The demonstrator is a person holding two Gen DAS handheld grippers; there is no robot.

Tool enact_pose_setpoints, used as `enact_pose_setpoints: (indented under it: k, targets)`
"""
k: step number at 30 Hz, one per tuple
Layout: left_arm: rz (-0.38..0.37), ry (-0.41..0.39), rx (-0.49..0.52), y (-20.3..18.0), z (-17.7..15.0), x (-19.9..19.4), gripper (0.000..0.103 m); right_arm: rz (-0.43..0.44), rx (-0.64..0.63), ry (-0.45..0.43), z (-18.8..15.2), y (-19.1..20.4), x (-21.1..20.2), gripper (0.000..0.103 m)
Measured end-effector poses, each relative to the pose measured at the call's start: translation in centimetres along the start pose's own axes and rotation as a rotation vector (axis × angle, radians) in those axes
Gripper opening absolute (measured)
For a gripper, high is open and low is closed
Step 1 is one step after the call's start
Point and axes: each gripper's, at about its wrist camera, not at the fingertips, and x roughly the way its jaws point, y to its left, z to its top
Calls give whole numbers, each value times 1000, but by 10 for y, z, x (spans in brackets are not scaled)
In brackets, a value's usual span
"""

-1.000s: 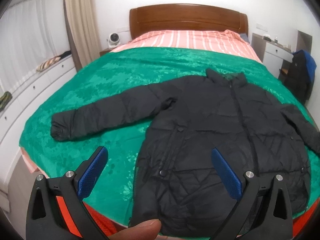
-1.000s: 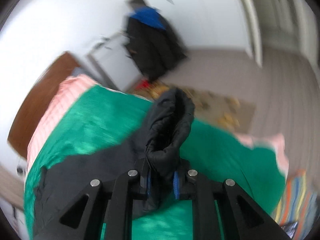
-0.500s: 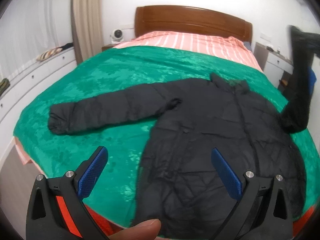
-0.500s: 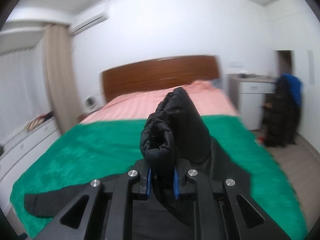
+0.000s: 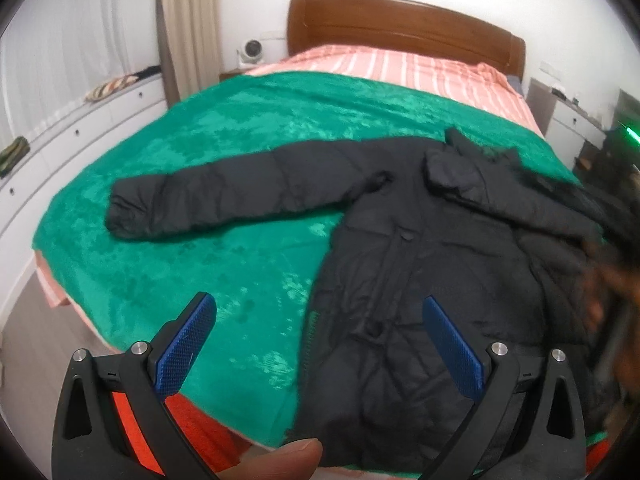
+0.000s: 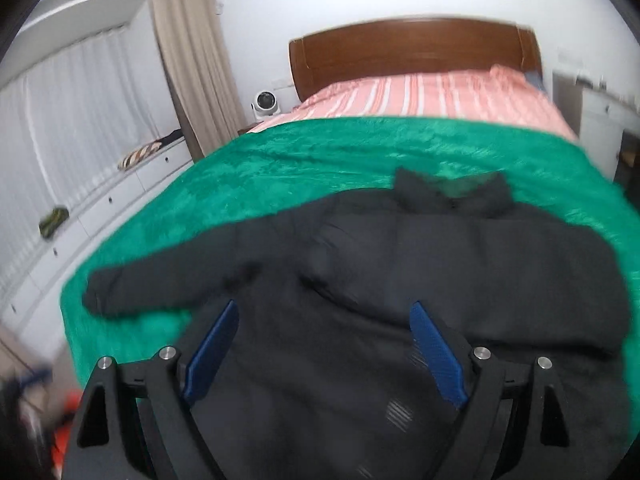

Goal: Fold large clothes

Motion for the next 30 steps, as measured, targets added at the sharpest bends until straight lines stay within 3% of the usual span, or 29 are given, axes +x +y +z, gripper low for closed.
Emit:
enact_pose_setpoints:
  k: [4,7,9,12,14,17,22,24,27,30]
  targets:
    - [-36,18,57,-22,-10,6,103,-132,-64,-15,-56,-36,-69,91]
    - [-75,26,104,-42,-16,10,103,-184,-66,3,-93,-50,-95,94]
    - [-113,-6,154,-60,-18,12,103,-233,-77,-5,-125,-53,-104,94]
    - [-106,-114,238,-86,-18,13,103,-302,-35,-27,-156,-56,-111,94]
    - [-126,-167,240,-93,-15,15,103,-273,22,-50,-156,-58,-121,94]
    - [-129,-177,236,-98,-11,28,103,-279,-19,-132,-138,-53,-136,94]
    - [-63,-109,268,-99,-22,66,103,-289,28,-221,-117,-66,-135,96]
    - [-62,-65,275,-95,-31,81,103,-320,41,-195,-128,-78,-120,96]
    - [-102,-40,249,-85,-39,91,103,-329,89,-87,-149,-98,-96,96]
    - [-117,-37,232,-83,-40,93,103,-318,121,-93,-150,-103,-95,96]
